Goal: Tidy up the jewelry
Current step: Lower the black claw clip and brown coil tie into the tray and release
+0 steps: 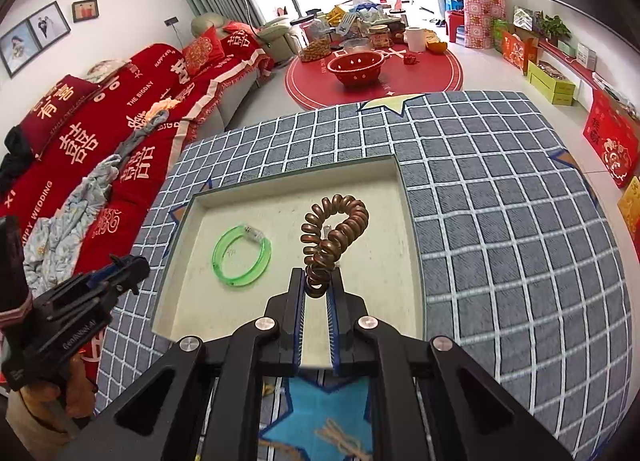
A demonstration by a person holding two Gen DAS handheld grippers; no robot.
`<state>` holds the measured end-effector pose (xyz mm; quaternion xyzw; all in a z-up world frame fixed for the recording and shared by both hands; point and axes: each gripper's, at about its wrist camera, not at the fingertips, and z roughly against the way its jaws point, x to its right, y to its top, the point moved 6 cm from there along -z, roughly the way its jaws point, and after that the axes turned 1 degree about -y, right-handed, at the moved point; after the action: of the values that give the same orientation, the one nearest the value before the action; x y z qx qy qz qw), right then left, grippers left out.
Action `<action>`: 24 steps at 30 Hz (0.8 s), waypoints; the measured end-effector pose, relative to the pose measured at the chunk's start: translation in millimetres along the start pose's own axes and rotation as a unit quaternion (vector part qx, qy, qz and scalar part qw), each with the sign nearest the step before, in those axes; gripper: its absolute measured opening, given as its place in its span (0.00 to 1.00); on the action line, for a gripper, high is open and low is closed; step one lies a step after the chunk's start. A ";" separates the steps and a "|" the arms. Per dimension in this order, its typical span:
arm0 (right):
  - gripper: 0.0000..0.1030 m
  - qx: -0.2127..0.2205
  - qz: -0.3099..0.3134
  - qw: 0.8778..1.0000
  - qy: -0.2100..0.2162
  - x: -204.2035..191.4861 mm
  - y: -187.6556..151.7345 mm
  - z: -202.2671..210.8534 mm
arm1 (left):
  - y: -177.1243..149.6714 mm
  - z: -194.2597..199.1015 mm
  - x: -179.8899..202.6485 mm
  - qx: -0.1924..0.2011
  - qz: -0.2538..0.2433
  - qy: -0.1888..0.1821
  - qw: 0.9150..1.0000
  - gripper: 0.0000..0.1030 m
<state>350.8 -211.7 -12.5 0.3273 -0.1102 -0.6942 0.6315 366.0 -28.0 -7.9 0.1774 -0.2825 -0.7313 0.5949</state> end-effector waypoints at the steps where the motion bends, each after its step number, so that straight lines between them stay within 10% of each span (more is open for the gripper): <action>1: 0.11 -0.003 0.001 1.000 -0.001 0.3 2.6 -6.5 | -1.4 -7.1 -0.3 -0.005 0.000 0.002 1.000 0.38; 24: 0.12 -0.076 -0.027 0.997 -0.014 24.6 -10.9 -96.1 | -24.6 -76.3 16.6 -0.049 -0.051 0.075 0.995 0.38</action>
<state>399.4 -208.0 -99.6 0.2717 -0.0572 -0.7215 0.6343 388.7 -56.3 -81.3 0.2163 -0.1911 -0.7583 0.5845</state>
